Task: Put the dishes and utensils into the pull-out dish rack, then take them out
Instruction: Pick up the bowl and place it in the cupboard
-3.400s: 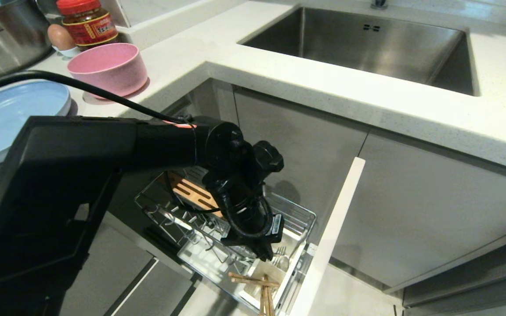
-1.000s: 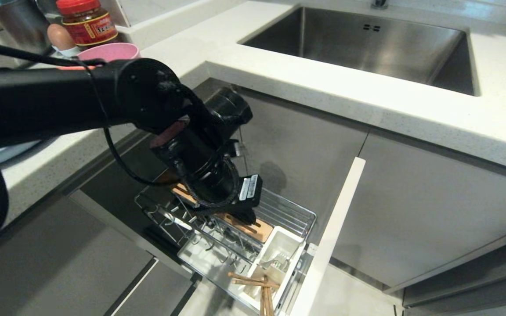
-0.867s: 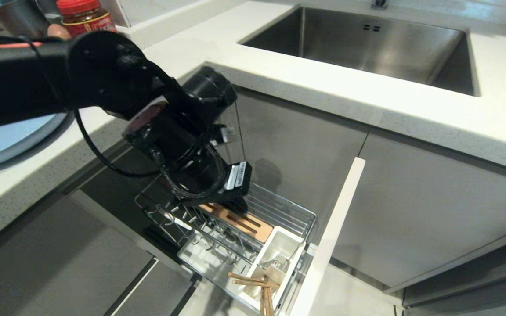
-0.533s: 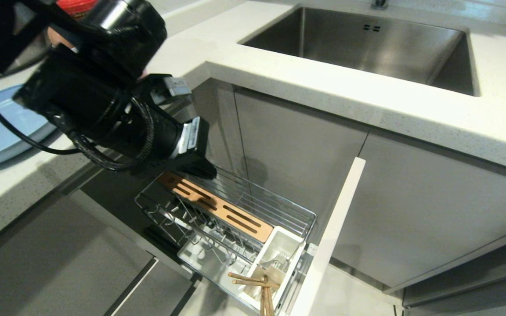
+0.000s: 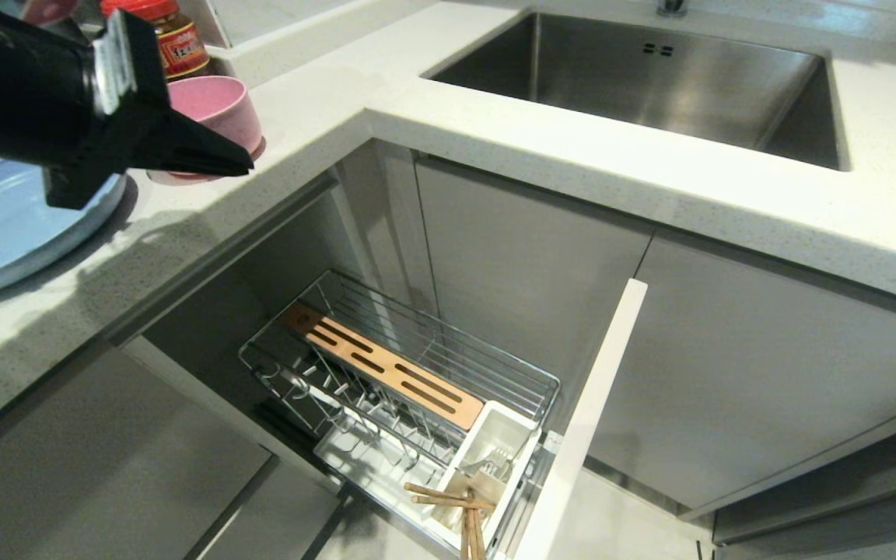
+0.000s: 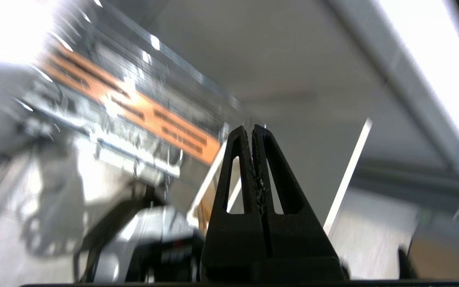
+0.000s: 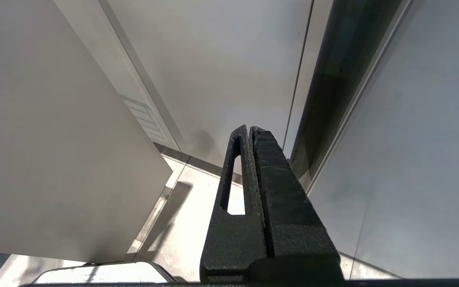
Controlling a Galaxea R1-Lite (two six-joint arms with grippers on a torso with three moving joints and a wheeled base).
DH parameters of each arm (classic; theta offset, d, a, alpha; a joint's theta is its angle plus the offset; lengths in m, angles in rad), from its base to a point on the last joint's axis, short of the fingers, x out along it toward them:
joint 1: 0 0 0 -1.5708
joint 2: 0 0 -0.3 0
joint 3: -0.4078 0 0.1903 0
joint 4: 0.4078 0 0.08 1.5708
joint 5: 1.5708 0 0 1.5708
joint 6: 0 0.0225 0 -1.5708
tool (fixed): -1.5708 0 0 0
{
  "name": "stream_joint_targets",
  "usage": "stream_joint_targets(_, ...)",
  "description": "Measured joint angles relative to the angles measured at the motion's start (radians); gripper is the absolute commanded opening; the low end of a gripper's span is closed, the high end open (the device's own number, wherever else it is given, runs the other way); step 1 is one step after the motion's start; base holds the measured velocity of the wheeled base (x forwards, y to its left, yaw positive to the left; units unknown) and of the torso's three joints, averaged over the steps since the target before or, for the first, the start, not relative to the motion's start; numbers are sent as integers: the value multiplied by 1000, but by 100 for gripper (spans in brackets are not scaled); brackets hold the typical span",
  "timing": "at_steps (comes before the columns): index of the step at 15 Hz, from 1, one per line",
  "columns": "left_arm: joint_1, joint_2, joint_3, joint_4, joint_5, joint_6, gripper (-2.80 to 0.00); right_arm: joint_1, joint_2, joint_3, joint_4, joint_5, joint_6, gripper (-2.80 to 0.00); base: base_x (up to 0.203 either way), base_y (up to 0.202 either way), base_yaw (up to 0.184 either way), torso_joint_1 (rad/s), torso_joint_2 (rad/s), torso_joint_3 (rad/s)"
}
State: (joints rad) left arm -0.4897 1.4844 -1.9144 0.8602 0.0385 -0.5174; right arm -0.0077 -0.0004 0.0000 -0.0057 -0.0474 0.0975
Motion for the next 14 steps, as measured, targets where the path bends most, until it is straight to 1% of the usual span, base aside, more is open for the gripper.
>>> stream_joint_targets(2,56,-56,31,-85,1,19,-280,0,0,0,0,0,0,-280,0,0,0,0,0,0)
stream_joint_targets(3,85,-80,59,-129,1,42,-280,0,0,0,0,0,0,-280,0,0,0,0,0,0)
stream_joint_targets(4,112,-104,93,-178,1,79,-280,0,0,0,0,0,0,-280,0,0,0,0,0,0)
stream_joint_targets(5,140,-125,127,-226,0,124,-280,0,0,0,0,0,0,-280,0,0,0,0,0,0)
stream_joint_targets(7,186,-153,176,-280,-7,232,-280,0,0,0,0,0,0,-280,0,0,0,0,0,0)
stream_joint_targets(11,222,-165,243,-329,-12,486,-280,0,0,0,0,0,0,-280,0,0,0,0,0,0)
stream_joint_targets(12,230,-161,259,-351,-12,517,-280,0,0,0,0,0,0,-280,0,0,0,0,0,0)
stream_joint_targets(14,246,-148,295,-411,-13,527,-280,0,0,0,0,0,0,-280,0,0,0,0,0,0)
